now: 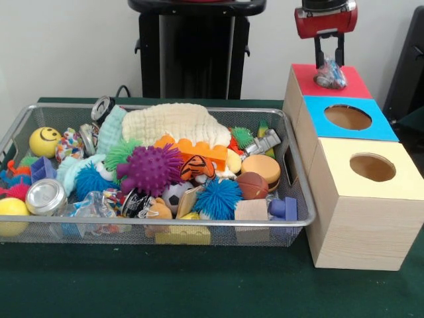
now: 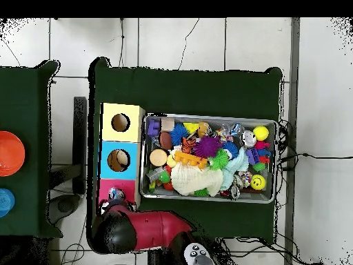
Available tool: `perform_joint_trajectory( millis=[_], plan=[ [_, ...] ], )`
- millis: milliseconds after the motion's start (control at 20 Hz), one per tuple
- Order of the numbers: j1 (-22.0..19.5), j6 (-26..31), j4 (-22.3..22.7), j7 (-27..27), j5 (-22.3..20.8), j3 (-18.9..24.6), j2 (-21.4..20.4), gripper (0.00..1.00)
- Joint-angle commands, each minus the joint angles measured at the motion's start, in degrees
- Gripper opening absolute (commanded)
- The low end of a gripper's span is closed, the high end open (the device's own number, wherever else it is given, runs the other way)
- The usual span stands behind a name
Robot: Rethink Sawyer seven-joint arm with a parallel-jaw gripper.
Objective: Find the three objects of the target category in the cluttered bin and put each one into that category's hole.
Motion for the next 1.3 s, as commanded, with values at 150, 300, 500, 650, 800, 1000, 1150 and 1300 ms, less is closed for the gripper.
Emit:
perform_joint_trajectory(
  millis=[150,300,500,650,800,1000,1150,1300],
  plan=[
    [2.5,6.5,-12.8,9.2,7.0,3.3,0.4,0.0],
    [3.5,7.6,-13.3,9.6,7.7,2.5,0.0,0.0],
    [3.8,7.5,-13.5,9.4,8.0,2.3,0.2,0.0],
    [3.4,7.0,-13.9,8.1,7.7,2.9,1.1,0.0],
    [3.8,7.9,-14.6,7.7,7.8,2.4,1.3,0.0],
    [4.2,9.3,-15.5,7.6,7.9,1.9,1.3,0.0],
    [3.6,8.7,-15.5,7.1,7.6,2.3,1.9,0.0],
    [2.2,8.1,-15.3,5.3,6.3,3.3,2.5,0.0]
  ],
)
